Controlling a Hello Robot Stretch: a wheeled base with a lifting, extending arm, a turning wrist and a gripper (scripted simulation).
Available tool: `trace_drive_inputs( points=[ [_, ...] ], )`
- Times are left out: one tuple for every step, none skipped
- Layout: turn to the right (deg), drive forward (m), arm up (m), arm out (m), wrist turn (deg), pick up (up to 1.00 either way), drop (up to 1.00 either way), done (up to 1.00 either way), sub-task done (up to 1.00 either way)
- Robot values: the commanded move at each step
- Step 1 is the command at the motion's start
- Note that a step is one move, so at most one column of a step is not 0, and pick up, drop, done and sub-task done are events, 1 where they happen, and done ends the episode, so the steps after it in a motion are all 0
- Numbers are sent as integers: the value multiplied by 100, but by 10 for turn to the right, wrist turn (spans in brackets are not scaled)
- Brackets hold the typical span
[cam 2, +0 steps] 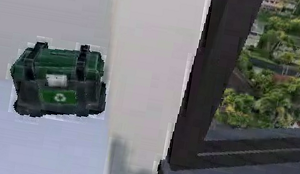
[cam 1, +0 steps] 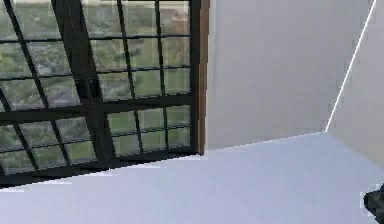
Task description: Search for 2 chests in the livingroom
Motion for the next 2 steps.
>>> trace_drive_inputs(
  points=[
    [-120, 0, 0, 0, 0, 0, 0, 0, 0],
    [-30, 0, 0, 0, 0, 0, 0, 0, 0]
  ],
)
